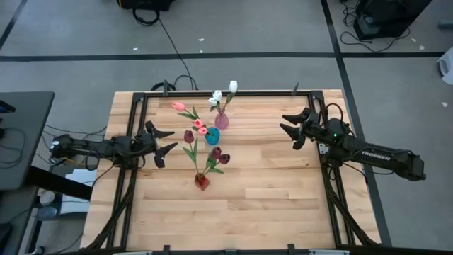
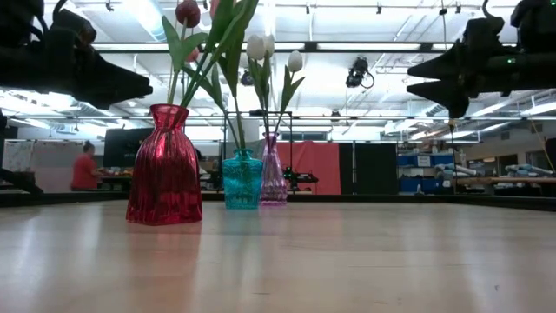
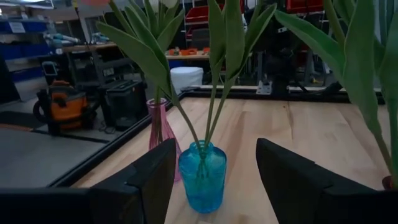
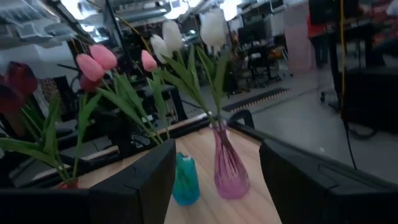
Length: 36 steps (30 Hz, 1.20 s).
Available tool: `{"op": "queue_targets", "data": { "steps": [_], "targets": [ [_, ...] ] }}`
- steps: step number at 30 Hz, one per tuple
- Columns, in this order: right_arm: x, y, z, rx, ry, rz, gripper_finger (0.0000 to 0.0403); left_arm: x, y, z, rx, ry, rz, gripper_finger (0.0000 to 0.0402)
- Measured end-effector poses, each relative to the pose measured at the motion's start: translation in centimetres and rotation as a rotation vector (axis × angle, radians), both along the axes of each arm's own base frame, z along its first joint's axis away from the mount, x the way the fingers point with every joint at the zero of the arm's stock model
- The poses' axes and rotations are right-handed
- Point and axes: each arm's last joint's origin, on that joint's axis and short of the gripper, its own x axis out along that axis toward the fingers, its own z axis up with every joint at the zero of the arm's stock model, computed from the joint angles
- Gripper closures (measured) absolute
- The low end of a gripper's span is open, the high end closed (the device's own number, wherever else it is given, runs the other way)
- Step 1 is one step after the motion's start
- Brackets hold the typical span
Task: Sort flowers into vase by color
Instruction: Return to Home Position
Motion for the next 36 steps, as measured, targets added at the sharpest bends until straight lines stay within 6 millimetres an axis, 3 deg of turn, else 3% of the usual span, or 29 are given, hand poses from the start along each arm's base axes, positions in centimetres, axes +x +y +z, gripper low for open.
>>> {"op": "queue_targets", "data": {
  "steps": [14, 21, 24, 36],
  "targets": [
    [-2.3, 0.9, -0.4, 0.028, -0.009, -0.066, 0.0163, -0.8, 0.1, 0.2, 0.075, 0.029, 0.011, 0.0174],
    [-2.0, 0.7, -3.0, 0.067, 0.07, -0.092, 0.0163, -0.8, 0.0, 0.3, 0.074, 0.015, -0.025, 0.0174],
    [-2.1, 0.5, -3.1, 0.116, 0.06, -0.139, 0.0163, -0.8, 0.1, 0.4, 0.072, 0.003, -0.02, 0.0174],
    [-2.0, 0.6, -3.1, 0.139, 0.051, -0.11, 0.0163, -0.8, 0.1, 0.8, -0.103, -0.097, -0.022, 0.0174]
  ]
}}
